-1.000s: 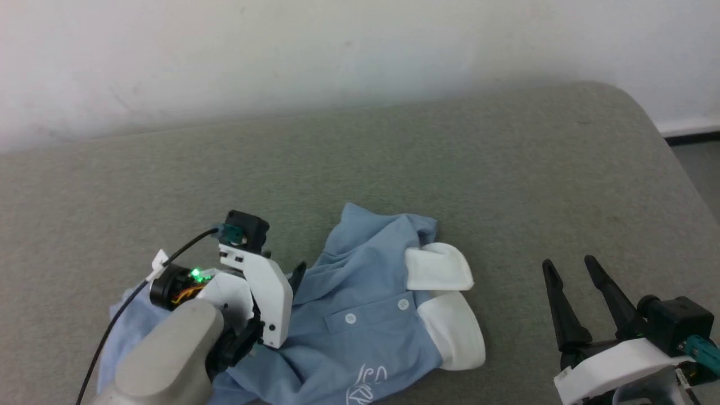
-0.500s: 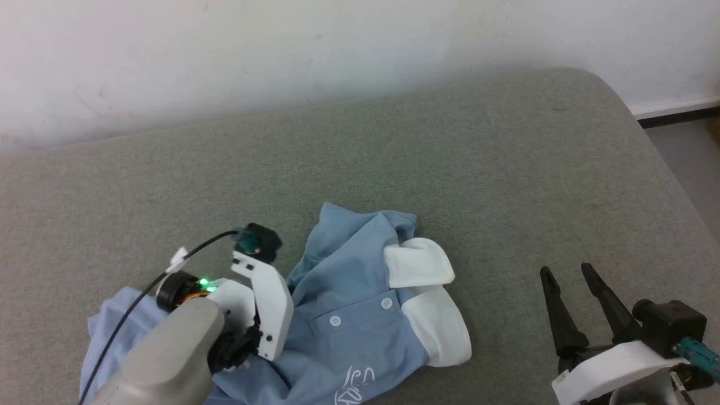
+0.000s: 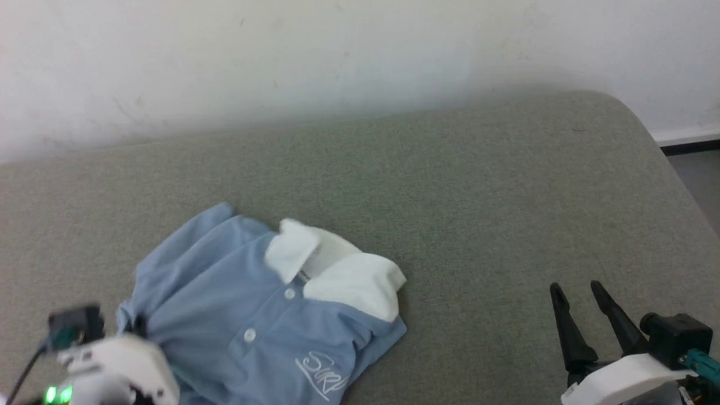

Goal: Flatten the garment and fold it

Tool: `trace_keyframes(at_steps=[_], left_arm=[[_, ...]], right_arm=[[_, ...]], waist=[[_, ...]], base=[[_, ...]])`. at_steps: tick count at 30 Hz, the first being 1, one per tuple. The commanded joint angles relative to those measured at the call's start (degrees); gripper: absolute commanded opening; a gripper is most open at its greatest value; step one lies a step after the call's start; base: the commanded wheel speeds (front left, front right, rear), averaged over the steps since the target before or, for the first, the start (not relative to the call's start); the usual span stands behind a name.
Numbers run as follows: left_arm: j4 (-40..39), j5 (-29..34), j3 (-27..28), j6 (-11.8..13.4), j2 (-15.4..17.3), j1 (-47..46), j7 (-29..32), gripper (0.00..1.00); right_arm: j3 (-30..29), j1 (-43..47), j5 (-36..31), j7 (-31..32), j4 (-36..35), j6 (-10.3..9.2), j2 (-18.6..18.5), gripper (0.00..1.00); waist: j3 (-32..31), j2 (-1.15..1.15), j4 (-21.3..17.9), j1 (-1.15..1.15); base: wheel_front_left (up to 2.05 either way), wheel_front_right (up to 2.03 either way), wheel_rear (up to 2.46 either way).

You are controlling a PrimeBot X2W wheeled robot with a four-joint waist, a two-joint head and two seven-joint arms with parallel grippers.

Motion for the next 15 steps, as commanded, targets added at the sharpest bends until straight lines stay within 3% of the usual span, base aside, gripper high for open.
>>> trace_keyframes(at_steps=[1, 3, 6, 7, 8, 9, 15], left_arm=[[-1.66, -1.08, 1.13, 1.72, 0.11, 3.73, -0.71, 0.00], [-4.81, -3.04, 2.60, 4.27, -0.07, 10.44, -1.24, 0.00], [-8.97, -5.08, 2.48, 5.28, -1.67, 17.15, -1.87, 0.00], [-9.87, -5.19, 2.24, 5.43, -2.08, 18.26, -2.20, 0.07], [-10.49, -5.02, 2.01, 5.34, -2.36, 18.87, -2.78, 0.73], [-10.98, -4.64, 1.95, 5.21, -2.73, 19.00, -3.80, 1.00], [-11.94, 0.51, 1.48, 2.88, -3.73, 16.20, -12.42, 1.00]], right_arm=[[-0.08, 0.53, -0.27, 0.32, -0.09, -0.04, 0.13, 1.00], [-0.22, 0.89, -0.40, 0.56, -0.17, -0.04, 0.13, 1.00], [-0.50, 1.44, -0.52, 0.94, -0.42, -0.04, 0.13, 1.00], [-0.55, 1.55, -0.59, 1.09, -0.47, -0.04, 0.13, 1.00], [-0.59, 1.66, -0.69, 1.25, -0.52, -0.04, 0.13, 1.00], [-0.57, 1.76, -0.83, 1.44, -0.57, -0.04, 0.13, 1.00], [-0.02, 2.55, -1.60, 2.92, -0.47, -0.04, 0.13, 1.00]], waist=[[-0.60, 0.00, 0.59, 0.00], [-1.05, 0.00, 0.93, 0.00], [-1.54, 0.00, 1.52, 0.00], [-1.73, 0.00, 1.72, 0.00], [-1.94, 0.00, 1.92, 0.00], [-2.19, 0.00, 2.11, 0.00], [-4.27, 0.00, 2.86, 0.00]], base=[[0.00, 0.00, 0.00], [0.00, 0.00, 0.00], [0.00, 0.00, 0.00], [0.00, 0.00, 0.00], [0.00, 0.00, 0.00], [0.00, 0.00, 0.00], [0.00, 0.00, 0.00]])
